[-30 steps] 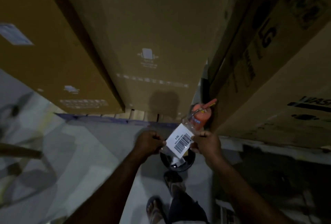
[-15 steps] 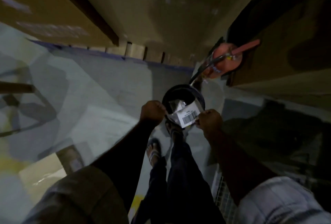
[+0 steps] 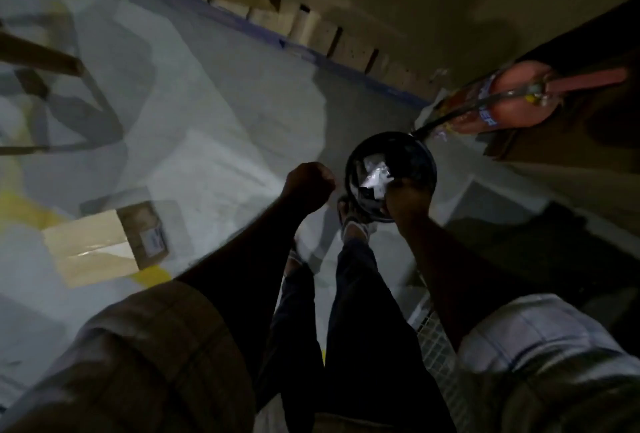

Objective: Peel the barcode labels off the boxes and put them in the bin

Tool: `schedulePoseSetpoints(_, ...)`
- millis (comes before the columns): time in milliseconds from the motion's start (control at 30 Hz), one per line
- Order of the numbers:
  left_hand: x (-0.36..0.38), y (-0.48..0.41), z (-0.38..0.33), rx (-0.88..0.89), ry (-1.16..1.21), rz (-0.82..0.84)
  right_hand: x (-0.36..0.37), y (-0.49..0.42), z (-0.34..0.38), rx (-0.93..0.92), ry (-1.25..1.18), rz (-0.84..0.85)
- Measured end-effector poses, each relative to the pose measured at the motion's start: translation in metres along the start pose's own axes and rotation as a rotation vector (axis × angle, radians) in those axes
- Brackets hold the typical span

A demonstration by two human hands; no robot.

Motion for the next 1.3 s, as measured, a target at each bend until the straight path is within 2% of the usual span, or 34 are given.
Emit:
schedulePoseSetpoints(167,-0.091,0.031,0.054,0.043,0.034,-0.19,0.069,0.072,0.092,-0.299,0.313,0.05)
schedulePoseSetpoints(300,-0.16,0.057,0.137,-0.044,0.113,-0.275,0.159,0.151,0.151,-0.539,0.5,0.187)
schedulePoseSetpoints(433,-0.217,0.075,0.248,-0.209,0.266,-0.284,0.26,0.234,0.192,-0.78,0.672,0.278)
schedulePoseSetpoints(533,-0.255,0.097,0.339,-0.281,0.352,-0.298,0.34,0.29,0.199,-0.849,0.78,0.342)
schedulePoseSetpoints(733,-0.31,0.146,0.507,-0.427,0.615,-0.424,0.476,0.4,0.206,-0.987,0.953,0.463)
schedulePoseSetpoints(867,-0.317,0.167,0.596,-0.533,0.816,-0.535,0.546,0.44,0.211,-1.064,1.107,0.535)
schedulePoseSetpoints(1033,-0.294,0.155,0.668,-0.653,0.94,-0.551,0.63,0.438,0.229,-1.112,1.294,0.559)
schedulePoseSetpoints(1133,-0.263,0.112,0.718,-0.757,1.035,-0.531,0.703,0.404,0.231,-1.058,1.461,0.573)
schedulePoseSetpoints(1300,-0.189,-0.008,0.787,-0.903,1.187,-0.491,0.837,0.296,0.21,-1.214,1.597,0.555)
Point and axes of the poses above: each hand's wrist, its own y-axis away from the middle knuckle, its own x-axis out of the palm, z = x × y, the point moved 7 cm from there along -y, towards the middle knuckle, and after that the axes turned 5 degrees about -z, right-handed, at the moved point
